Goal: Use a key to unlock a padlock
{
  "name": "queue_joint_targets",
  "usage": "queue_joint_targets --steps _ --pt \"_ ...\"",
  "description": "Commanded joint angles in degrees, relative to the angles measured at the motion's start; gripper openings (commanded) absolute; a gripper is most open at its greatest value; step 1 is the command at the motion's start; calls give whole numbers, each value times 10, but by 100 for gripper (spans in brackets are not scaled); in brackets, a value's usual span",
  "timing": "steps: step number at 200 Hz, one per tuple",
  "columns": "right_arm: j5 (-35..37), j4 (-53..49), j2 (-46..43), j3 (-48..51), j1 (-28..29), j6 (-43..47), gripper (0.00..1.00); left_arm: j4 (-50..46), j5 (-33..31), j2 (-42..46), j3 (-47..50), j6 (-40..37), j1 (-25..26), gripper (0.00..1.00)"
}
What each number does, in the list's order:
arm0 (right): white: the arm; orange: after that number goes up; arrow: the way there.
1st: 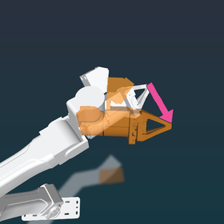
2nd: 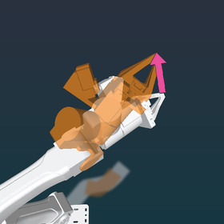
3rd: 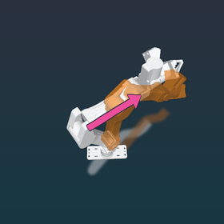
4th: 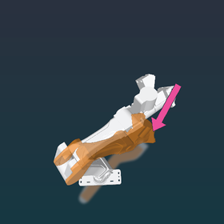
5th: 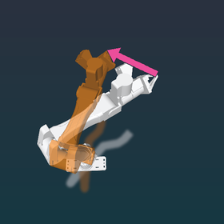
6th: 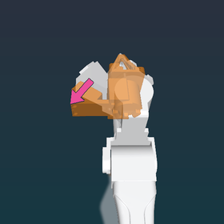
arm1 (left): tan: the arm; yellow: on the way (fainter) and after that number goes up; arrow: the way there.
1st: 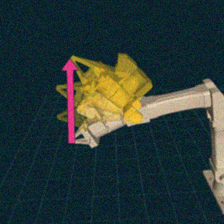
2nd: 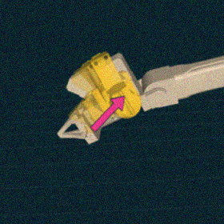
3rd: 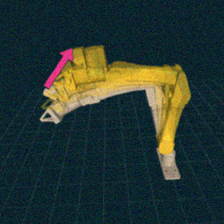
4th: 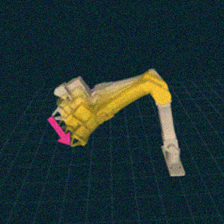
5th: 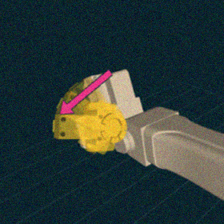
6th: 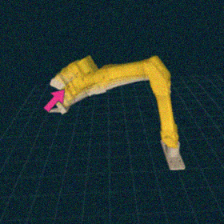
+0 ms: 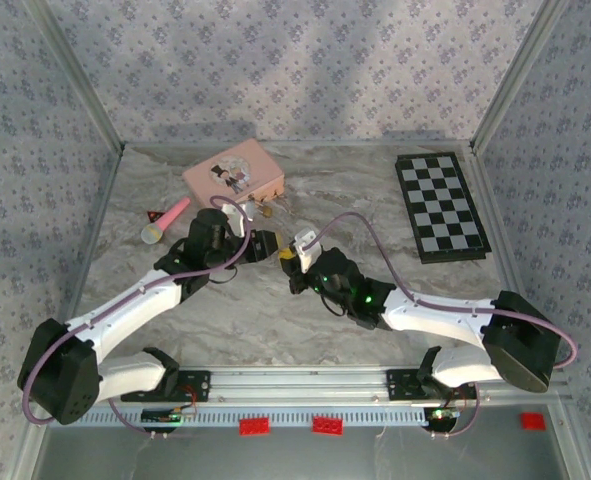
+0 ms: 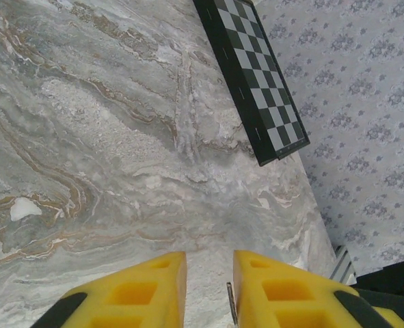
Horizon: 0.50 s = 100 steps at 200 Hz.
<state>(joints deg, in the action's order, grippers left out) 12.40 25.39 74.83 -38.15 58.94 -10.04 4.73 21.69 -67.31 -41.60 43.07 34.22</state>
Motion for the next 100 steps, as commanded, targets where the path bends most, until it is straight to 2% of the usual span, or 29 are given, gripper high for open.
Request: queue_joint_targets --steps 1,48,100 --pt "18 -2 6 -20 5 9 0 11 11 -5 -18 -4 3 20" --pt "30 -3 7 -20 7 9 0 20 10 -6 -14 4 4 13" --pt "43 -15 6 -24 2 -8 0 43 2 -2 -2 24 3 0"
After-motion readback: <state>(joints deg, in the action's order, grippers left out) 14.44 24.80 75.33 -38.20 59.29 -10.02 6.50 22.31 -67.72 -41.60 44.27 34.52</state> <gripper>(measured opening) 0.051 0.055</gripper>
